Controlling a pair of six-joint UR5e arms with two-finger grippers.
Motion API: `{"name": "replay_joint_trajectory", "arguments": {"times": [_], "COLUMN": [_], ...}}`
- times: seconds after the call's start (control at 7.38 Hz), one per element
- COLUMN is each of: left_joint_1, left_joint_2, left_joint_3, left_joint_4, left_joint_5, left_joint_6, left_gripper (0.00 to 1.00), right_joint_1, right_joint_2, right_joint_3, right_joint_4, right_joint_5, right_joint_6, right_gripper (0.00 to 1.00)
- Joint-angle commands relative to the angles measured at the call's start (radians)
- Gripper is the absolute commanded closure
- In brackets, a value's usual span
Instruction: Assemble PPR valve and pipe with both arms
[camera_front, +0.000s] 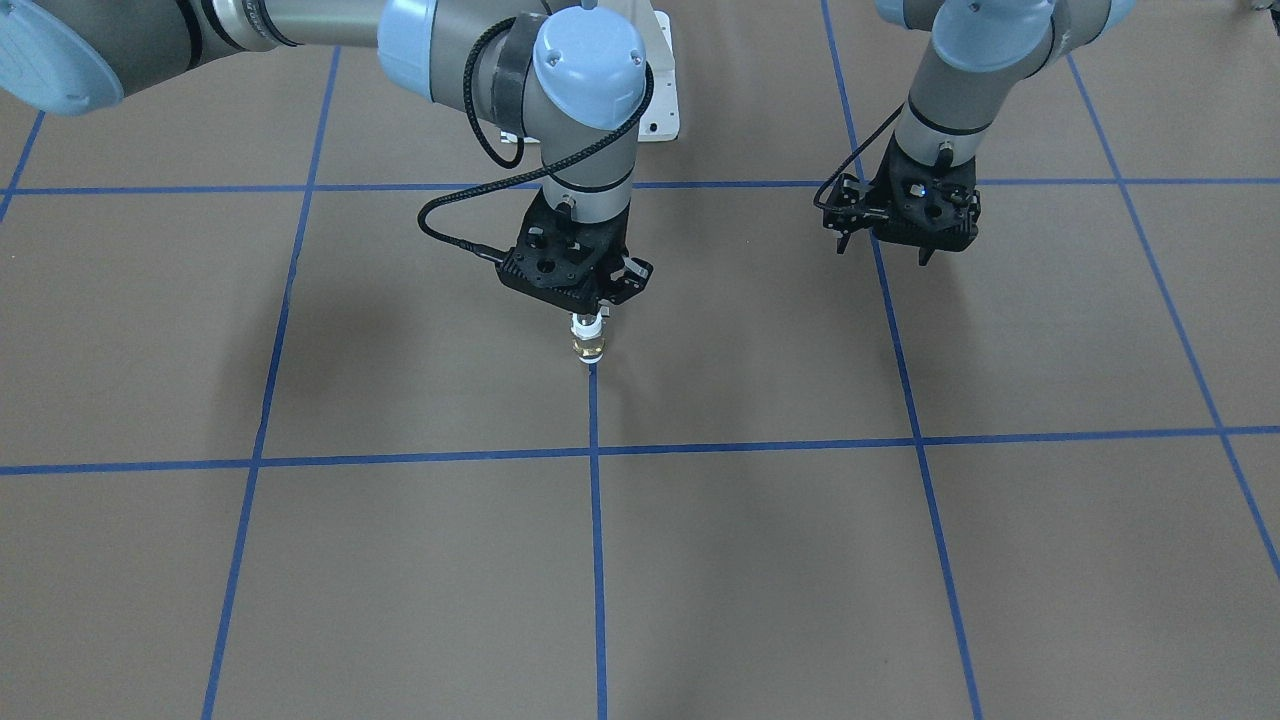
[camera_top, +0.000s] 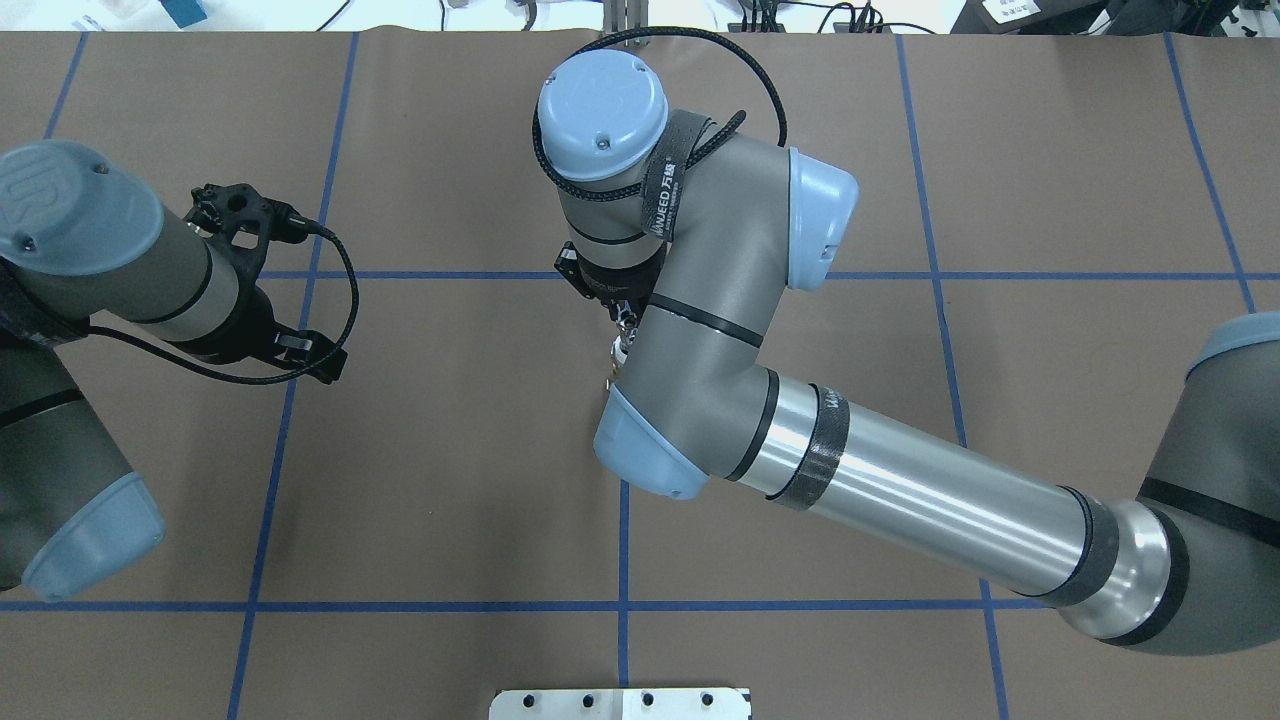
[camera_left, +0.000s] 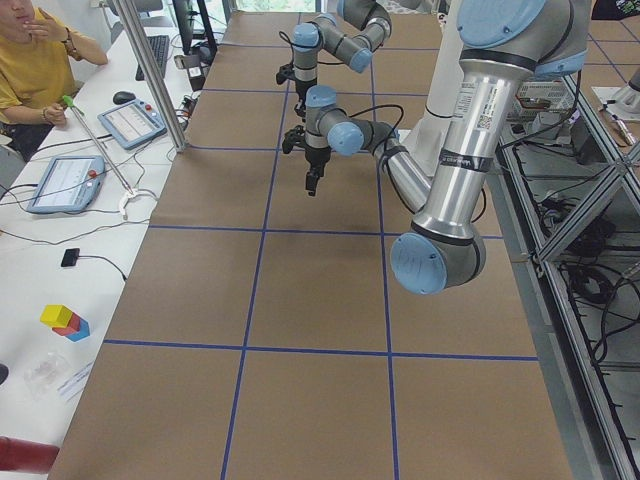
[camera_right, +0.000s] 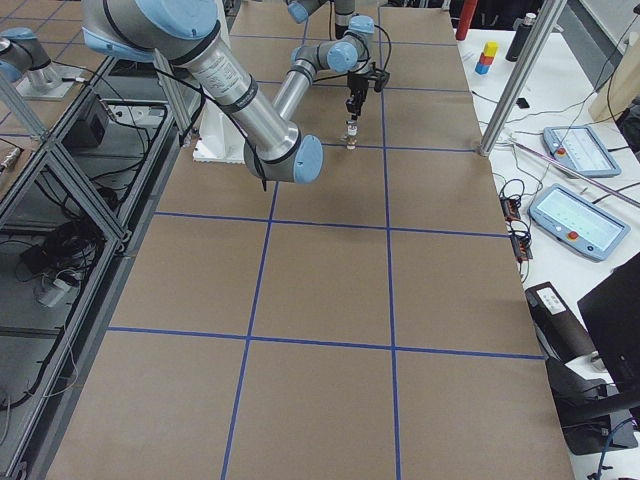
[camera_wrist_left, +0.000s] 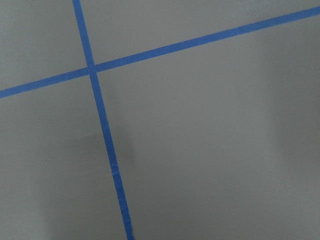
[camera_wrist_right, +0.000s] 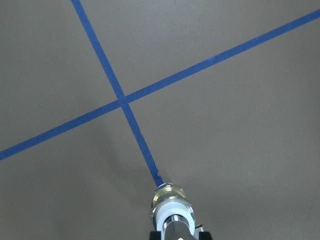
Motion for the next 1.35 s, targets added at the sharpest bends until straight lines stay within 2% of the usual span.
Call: {"name": "replay_joint_trajectory", "arguments": {"times": [0.0, 1.22], "left_joint_1": [0.000, 0.000], "left_joint_2": [0.000, 0.000], "left_joint_3": [0.000, 0.002], "left_joint_4": [0.000, 0.000], "left_joint_5": [0.000, 0.002], "left_joint_6": [0.000, -0.002], "left_gripper": [0.00, 0.00], "right_joint_1": [0.000, -0.003], "right_joint_2": [0.003, -0.005], "right_joint_3": [-0.001, 0.005], "right_joint_4": [0.000, 0.005], "right_joint_5": [-0.008, -0.008], "right_joint_6": [0.000, 0.000], "right_gripper": [1.00, 1.00]}}
